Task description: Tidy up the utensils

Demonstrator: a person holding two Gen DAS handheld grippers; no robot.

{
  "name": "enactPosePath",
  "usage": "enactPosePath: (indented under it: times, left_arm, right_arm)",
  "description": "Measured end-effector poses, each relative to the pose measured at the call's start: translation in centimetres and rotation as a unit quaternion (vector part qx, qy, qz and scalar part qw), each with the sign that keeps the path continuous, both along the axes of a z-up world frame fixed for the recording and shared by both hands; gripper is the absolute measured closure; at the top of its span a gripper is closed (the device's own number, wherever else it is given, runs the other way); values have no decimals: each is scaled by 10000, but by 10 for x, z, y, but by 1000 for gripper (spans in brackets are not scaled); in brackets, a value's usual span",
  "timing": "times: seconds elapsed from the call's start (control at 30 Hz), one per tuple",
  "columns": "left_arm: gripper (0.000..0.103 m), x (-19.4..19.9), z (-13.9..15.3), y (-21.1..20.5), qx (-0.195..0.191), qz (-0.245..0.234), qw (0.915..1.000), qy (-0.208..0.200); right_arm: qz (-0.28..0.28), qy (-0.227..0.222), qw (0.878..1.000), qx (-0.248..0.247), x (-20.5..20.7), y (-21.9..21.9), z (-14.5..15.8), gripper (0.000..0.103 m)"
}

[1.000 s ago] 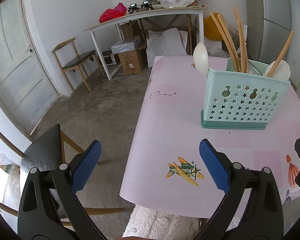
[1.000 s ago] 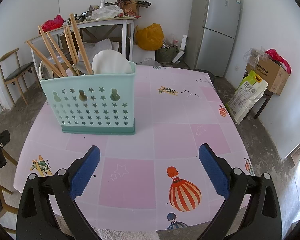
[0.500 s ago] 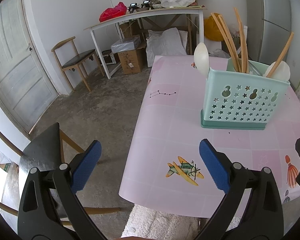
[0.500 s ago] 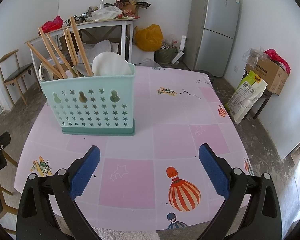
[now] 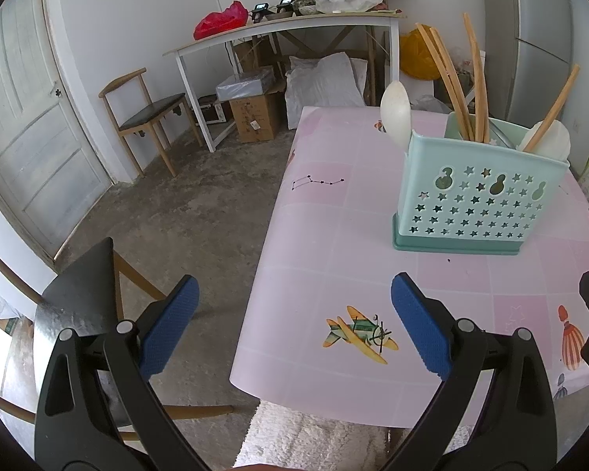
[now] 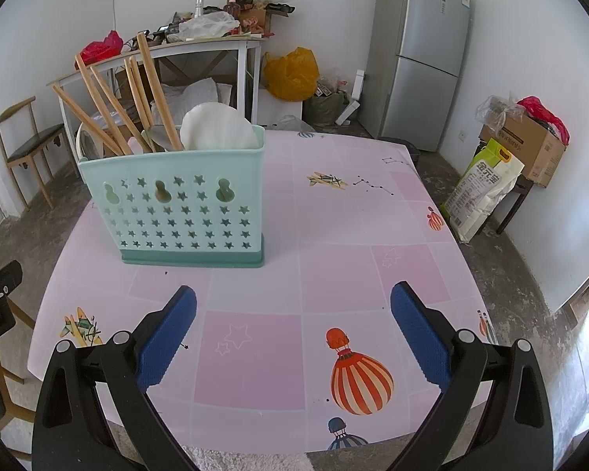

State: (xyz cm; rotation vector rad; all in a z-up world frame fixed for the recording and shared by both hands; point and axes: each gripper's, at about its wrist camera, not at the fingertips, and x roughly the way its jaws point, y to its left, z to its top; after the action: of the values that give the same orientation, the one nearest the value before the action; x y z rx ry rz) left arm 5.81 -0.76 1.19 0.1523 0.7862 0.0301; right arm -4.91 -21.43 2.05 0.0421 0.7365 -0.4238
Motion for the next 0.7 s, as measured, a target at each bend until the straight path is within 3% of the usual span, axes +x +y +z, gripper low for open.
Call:
enactPosePath:
  times: [0.7]
  left_arm:
    - [9, 3, -1, 2, -61, -12, 10000, 34]
  right_arm:
    - [2, 1, 10000, -21, 0, 1, 2, 7]
